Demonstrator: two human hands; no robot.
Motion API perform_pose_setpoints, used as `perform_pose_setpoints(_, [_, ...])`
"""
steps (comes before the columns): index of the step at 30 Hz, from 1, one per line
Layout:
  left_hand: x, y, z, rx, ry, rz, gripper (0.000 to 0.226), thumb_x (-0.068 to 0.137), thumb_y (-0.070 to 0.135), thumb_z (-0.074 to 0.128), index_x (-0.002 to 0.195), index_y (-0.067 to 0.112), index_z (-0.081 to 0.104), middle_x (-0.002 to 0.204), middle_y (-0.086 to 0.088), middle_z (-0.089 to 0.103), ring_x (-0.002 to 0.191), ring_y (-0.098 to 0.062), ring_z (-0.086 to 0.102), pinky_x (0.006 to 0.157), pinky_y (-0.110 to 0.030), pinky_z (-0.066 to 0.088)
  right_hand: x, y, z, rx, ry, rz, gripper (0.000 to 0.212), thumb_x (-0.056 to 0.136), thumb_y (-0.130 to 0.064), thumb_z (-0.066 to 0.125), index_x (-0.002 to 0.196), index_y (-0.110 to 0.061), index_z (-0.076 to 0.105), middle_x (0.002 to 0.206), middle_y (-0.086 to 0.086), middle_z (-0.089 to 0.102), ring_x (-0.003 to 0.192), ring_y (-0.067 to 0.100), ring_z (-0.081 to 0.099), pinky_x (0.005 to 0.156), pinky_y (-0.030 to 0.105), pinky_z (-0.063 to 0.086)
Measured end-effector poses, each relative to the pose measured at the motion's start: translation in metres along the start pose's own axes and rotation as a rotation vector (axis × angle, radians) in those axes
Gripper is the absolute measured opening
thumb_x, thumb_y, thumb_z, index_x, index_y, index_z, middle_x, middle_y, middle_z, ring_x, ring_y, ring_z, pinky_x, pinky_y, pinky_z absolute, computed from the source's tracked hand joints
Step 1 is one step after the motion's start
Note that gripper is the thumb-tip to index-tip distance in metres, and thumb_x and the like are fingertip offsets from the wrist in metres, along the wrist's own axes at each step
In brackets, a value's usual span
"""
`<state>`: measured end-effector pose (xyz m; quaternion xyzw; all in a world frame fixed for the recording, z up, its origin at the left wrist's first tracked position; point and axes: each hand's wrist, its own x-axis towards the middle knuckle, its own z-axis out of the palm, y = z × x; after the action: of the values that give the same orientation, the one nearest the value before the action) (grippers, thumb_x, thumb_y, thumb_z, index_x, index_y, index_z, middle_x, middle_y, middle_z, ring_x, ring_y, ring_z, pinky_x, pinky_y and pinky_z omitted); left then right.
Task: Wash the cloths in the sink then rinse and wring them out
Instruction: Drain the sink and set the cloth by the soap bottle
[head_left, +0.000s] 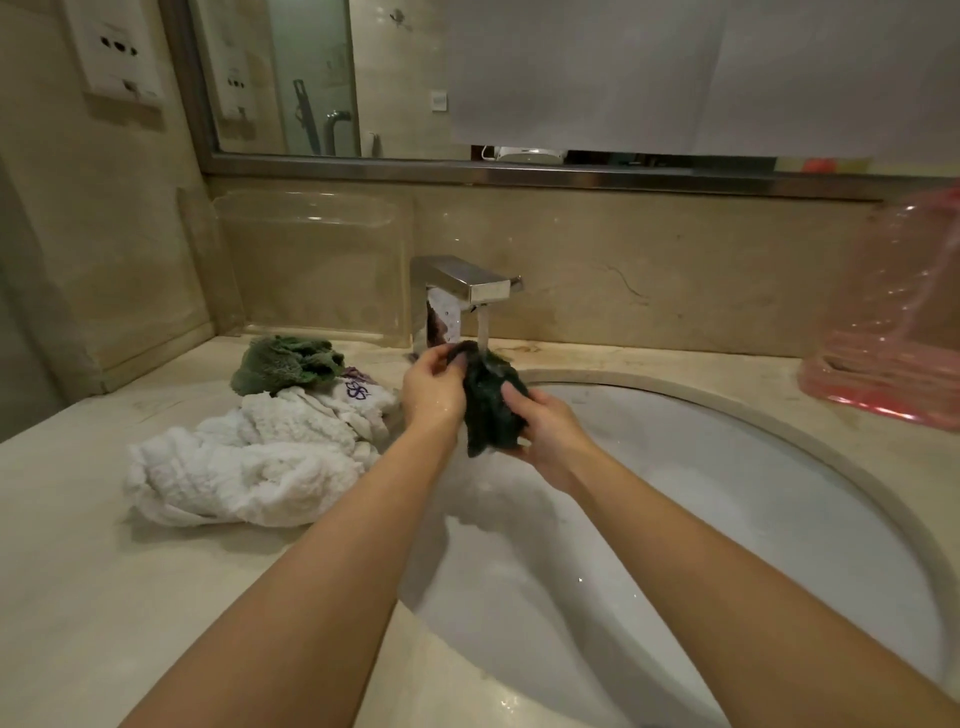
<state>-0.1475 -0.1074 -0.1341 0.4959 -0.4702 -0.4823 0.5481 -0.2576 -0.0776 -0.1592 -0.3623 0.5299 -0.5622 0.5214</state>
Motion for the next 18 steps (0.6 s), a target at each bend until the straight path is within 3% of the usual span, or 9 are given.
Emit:
perform_pose_setpoints(2, [0.0,0.0,0.002,0.005,0.002,-0.061,0.027,0.101,0.027,0.046,0.123,0.024,0.06,0.128,-0.007,0.059,0.118,-0.027,0.055,0.102,-0.048,0.046,-0.001,-0.005,0.003,-0.013,0.044,-0.05,0.036,0.098,-0.032,0.053,0.129,-0.014,0.055,0.116,0.007,0.064,0.1,0.023,0.062,0.078,0.034,0.055])
perform_pose_setpoints(4, [-0.001,0.001,0.004,0.008,-0.052,-0.142,0.034,0.101,0.037,0.042,0.126,0.02,0.057,0.122,-0.008,0.061,0.114,-0.026,0.056,0.102,-0.047,0.045,0.001,-0.007,0.005,-0.076,0.08,-0.094,0.039,0.097,-0.036,0.052,0.13,-0.015,0.056,0.121,0.006,0.062,0.111,0.025,0.059,0.085,0.034,0.052])
perform_pose_setpoints(7, [-0.005,-0.002,0.006,0.05,-0.171,-0.184,0.047,0.093,0.044,0.057,0.129,0.015,0.052,0.121,-0.008,0.062,0.115,-0.028,0.057,0.104,-0.047,0.044,0.002,-0.008,0.006,-0.115,0.125,-0.149,0.039,0.095,-0.041,0.055,0.126,-0.018,0.06,0.114,0.002,0.062,0.109,0.019,0.056,0.087,0.031,0.047])
perform_pose_setpoints(10, [-0.003,-0.005,0.007,0.182,-0.181,-0.169,0.061,0.09,0.046,0.06,0.139,0.014,0.044,0.131,-0.011,0.058,0.122,-0.032,0.053,0.106,-0.048,0.041,0.007,-0.013,0.007,-0.106,0.2,-0.194,0.036,0.095,-0.041,0.054,0.122,-0.019,0.062,0.111,0.001,0.062,0.108,0.019,0.056,0.088,0.031,0.047])
perform_pose_setpoints(14, [-0.004,-0.004,0.008,0.224,-0.182,-0.16,0.054,0.091,0.054,0.054,0.128,0.014,0.057,0.116,-0.011,0.064,0.109,-0.03,0.06,0.1,-0.043,0.046,0.012,-0.014,0.012,-0.07,0.244,-0.178,0.035,0.099,-0.041,0.049,0.125,-0.02,0.057,0.111,0.001,0.059,0.11,0.022,0.056,0.095,0.037,0.05])
perform_pose_setpoints(18, [-0.005,0.0,0.01,0.226,-0.105,-0.115,0.026,0.098,0.043,0.046,0.103,0.019,0.057,0.088,0.0,0.056,0.084,-0.018,0.055,0.082,-0.034,0.046,0.008,-0.012,0.022,0.07,0.175,-0.065,0.025,0.099,-0.042,0.046,0.117,-0.025,0.047,0.121,0.008,0.054,0.114,0.028,0.053,0.098,0.048,0.048])
